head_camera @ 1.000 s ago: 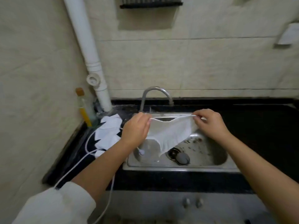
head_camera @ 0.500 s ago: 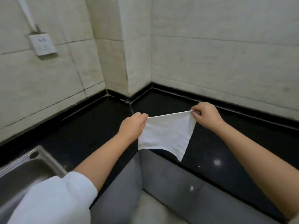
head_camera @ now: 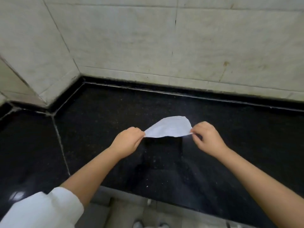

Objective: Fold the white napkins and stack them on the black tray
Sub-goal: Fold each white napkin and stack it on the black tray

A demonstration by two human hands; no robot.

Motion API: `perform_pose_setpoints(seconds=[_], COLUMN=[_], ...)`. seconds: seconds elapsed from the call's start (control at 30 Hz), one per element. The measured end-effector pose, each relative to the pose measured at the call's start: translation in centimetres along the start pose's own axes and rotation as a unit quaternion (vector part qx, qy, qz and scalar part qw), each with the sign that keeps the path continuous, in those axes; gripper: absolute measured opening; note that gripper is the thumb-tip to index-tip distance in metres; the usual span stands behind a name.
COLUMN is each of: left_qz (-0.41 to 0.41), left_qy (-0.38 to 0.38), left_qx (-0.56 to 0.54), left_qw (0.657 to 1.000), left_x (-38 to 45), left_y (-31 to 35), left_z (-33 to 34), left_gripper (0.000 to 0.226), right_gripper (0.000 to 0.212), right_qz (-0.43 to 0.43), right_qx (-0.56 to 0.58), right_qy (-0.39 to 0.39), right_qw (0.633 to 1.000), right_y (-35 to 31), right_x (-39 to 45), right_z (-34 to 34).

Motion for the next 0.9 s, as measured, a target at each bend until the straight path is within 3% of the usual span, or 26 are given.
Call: perform_pose_setpoints(seconds=[0.1, 0.2, 0.27, 0.37, 0.6, 0.7, 0.83, 0.9], left_qz=[-0.013, -0.002, -0.006, -0.027, -0.04, -0.024, -0.016, 0.011], left_qy=[-0.163, -0.336, -0.392, -0.375, -0.222, -0.199, -0.23, -0.191], left_qx=[-0.021, -0.056, -0.074, -0.091, -0.038, 0.011, 0.074, 0.093], left_qw=[0.986, 0.94, 0.917, 0.922, 0.974, 0.98, 0.97, 0.977], left_x=[-1.1, -2.0, -1.9, -0.1, 5.6, 6.7, 6.4, 6.6], left_y=[0.1, -0.2, -0.8, -2.0, -3.8, -4.0, -4.1, -3.9], left_z=[3.8, 6.6, 7.5, 8.1, 10.0, 11.5, 13.3, 13.1], left_gripper=[0.035, 0.025, 0.025, 0.025, 0.025, 0.028, 0.027, 0.025], right_gripper=[0.013, 0.016, 0.016, 0.018, 0.024, 0.026, 0.027, 0.024], right_qz=[0.061, 0.126, 0.169, 0.23, 0.296, 0.309, 0.307, 0.293], right_qx=[0.029, 0.04, 0.059, 0.057, -0.045, -0.08, -0.097, -0.106], right_qy=[-0.142, -0.298, -0.355, -0.334, -0.231, -0.217, -0.236, -0.254], right_qw=[0.988, 0.945, 0.918, 0.912, 0.926, 0.922, 0.917, 0.915], right_y=[1.3, 1.8, 2.0, 2.6, 5.0, 6.1, 6.6, 6.5], right_x=[-4.5, -7.2, -7.9, -7.0, -2.8, -2.2, -2.1, -2.1], right_z=[2.6, 4.2, 5.1, 5.8, 7.4, 8.7, 9.8, 9.9])
Point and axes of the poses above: each hand's wrist, its own x-axis towards the middle knuckle, its own z-axis out of the palm, y = z × x, the point moved 2 cm from there along x, towards the middle knuckle, and after that the axes turned 10 degrees about y, right-handed, at the moved point
